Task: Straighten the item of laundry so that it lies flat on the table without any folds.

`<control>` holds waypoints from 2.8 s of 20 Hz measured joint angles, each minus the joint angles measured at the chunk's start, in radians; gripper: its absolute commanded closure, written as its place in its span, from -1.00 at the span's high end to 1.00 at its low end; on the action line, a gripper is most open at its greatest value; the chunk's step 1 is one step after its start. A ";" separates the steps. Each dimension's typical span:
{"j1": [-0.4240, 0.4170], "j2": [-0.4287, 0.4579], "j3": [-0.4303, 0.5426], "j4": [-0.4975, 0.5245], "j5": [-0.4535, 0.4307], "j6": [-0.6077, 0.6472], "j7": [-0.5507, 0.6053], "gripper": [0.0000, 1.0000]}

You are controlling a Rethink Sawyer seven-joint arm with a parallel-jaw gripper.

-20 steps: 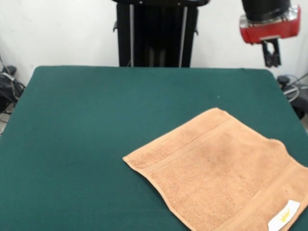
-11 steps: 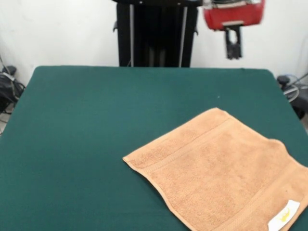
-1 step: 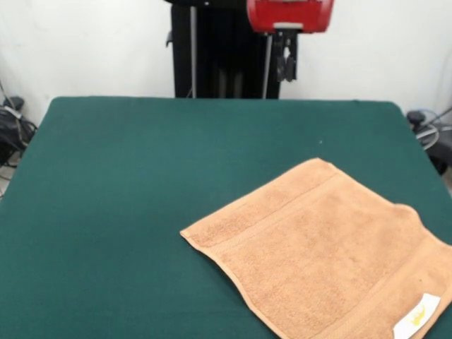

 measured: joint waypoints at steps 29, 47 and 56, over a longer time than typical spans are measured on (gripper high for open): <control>0.042 0.239 -0.041 -0.068 0.017 -0.083 0.000 -1.00; 0.140 0.279 -0.043 -0.111 0.031 -0.078 0.000 -1.00; 0.220 0.344 -0.140 -0.189 0.031 -0.060 0.000 -1.00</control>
